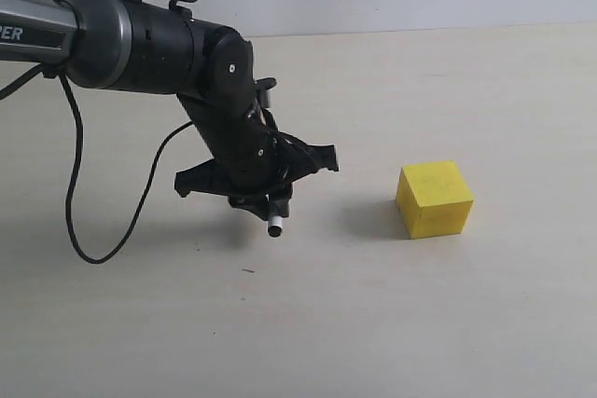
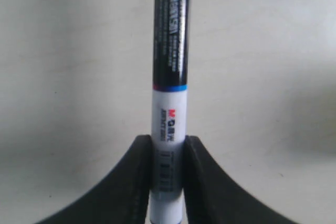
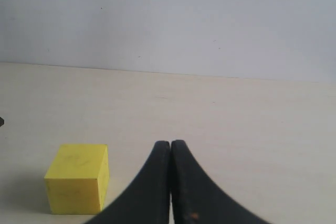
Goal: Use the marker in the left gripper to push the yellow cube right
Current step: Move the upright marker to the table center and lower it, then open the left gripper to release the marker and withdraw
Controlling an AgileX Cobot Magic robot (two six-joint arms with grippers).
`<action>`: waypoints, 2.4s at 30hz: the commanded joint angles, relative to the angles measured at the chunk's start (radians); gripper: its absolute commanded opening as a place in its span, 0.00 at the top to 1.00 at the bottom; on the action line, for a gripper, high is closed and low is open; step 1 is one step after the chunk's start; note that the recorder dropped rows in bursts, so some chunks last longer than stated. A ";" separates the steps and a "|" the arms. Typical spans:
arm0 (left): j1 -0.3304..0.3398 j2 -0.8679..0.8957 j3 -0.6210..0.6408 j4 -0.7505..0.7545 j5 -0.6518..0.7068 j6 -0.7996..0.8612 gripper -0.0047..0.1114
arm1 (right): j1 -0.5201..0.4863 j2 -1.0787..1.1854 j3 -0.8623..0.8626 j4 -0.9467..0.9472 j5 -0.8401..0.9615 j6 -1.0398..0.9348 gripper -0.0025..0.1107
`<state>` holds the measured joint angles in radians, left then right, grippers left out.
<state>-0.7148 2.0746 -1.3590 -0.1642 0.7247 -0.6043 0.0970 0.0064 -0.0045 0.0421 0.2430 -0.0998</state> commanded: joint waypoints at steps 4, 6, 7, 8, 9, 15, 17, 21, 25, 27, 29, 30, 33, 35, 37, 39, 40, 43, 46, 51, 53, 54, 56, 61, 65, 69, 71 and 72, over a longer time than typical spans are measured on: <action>-0.003 0.001 -0.005 0.023 -0.008 -0.033 0.96 | -0.004 -0.006 0.005 0.003 -0.007 -0.001 0.98; -0.003 0.011 -0.005 0.023 -0.006 -0.033 0.96 | -0.004 -0.006 0.005 0.003 -0.007 -0.001 0.98; -0.003 0.017 -0.005 0.023 -0.006 -0.033 0.96 | -0.004 -0.006 0.005 0.003 -0.007 -0.001 0.98; -0.003 0.027 -0.005 0.023 -0.006 -0.033 0.96 | -0.004 -0.006 0.005 0.003 -0.007 -0.001 0.98; -0.003 0.032 -0.005 0.023 -0.006 -0.033 0.96 | -0.004 -0.006 0.005 0.003 -0.007 -0.001 0.98; -0.003 0.057 -0.005 0.023 -0.010 -0.033 0.96 | -0.004 -0.006 0.005 0.003 -0.007 -0.001 0.98; -0.003 0.059 -0.005 0.023 -0.010 -0.033 0.96 | -0.004 -0.006 0.005 0.003 -0.007 -0.001 0.98; -0.003 0.059 -0.005 0.021 -0.010 -0.033 0.96 | -0.004 -0.006 0.005 0.003 -0.007 -0.001 0.98; -0.003 0.059 -0.005 0.019 -0.010 -0.033 0.96 | -0.004 -0.006 0.005 0.003 -0.007 -0.001 0.98; -0.003 0.059 -0.005 0.019 -0.006 -0.033 0.96 | -0.004 -0.006 0.005 0.003 -0.007 -0.001 0.98; -0.003 0.059 -0.005 0.019 -0.006 -0.033 0.96 | -0.004 -0.006 0.005 0.003 -0.007 -0.001 0.98; -0.003 0.059 -0.005 0.019 -0.006 -0.033 0.96 | -0.004 -0.006 0.005 0.003 -0.007 -0.001 0.98; -0.003 0.055 -0.005 0.019 -0.006 -0.033 0.95 | -0.004 -0.006 0.005 0.003 -0.007 -0.001 0.98; -0.003 0.053 -0.005 0.019 -0.004 -0.033 0.91 | -0.004 -0.006 0.005 0.003 -0.010 -0.001 0.98; -0.003 0.051 -0.005 0.007 0.001 -0.033 0.85 | -0.004 -0.006 0.005 0.003 -0.012 -0.001 0.98; -0.003 0.051 -0.005 0.003 0.001 -0.033 0.77 | -0.004 -0.006 0.005 0.003 -0.008 -0.001 0.98; -0.003 0.051 -0.005 0.003 0.001 -0.033 0.73 | -0.004 -0.006 0.005 0.003 -0.008 -0.001 0.98; -0.003 0.051 -0.005 0.003 0.001 -0.033 0.64 | -0.004 -0.006 0.005 0.003 -0.008 -0.001 0.98; -0.003 0.051 -0.005 0.003 0.001 -0.033 0.60 | -0.004 -0.006 0.005 0.003 -0.008 -0.001 0.98; -0.003 0.040 -0.005 0.003 0.001 -0.033 0.59 | -0.004 -0.006 0.005 0.003 -0.008 -0.001 0.98; -0.003 0.025 -0.005 0.005 0.001 -0.028 0.59 | -0.004 -0.006 0.005 0.003 -0.008 -0.001 0.98; -0.003 0.018 -0.005 0.005 0.001 -0.024 0.59 | -0.004 -0.006 0.005 0.003 -0.008 -0.001 0.98; -0.003 -0.006 -0.005 0.012 0.001 -0.011 0.59 | -0.004 -0.006 0.005 0.003 -0.008 -0.001 0.98; -0.003 -0.076 -0.005 0.030 0.027 0.023 0.59 | -0.004 -0.006 0.005 0.003 -0.008 -0.001 0.98; -0.003 -0.136 -0.005 0.030 0.040 0.189 0.62 | -0.004 -0.006 0.005 0.003 -0.008 -0.001 0.98; -0.005 -0.204 -0.002 0.030 0.093 0.276 0.88 | -0.004 -0.006 0.005 0.003 -0.008 -0.001 0.98; -0.008 -0.233 0.010 0.022 0.089 0.283 0.96 | -0.004 -0.006 0.005 0.003 -0.008 -0.001 0.98; -0.013 -0.247 0.017 0.022 0.076 0.293 0.96 | -0.004 -0.006 0.005 0.003 -0.008 -0.001 0.98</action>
<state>-0.7167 1.8685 -1.3589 -0.1372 0.8063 -0.3391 0.0970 0.0064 -0.0045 0.0421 0.2430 -0.0998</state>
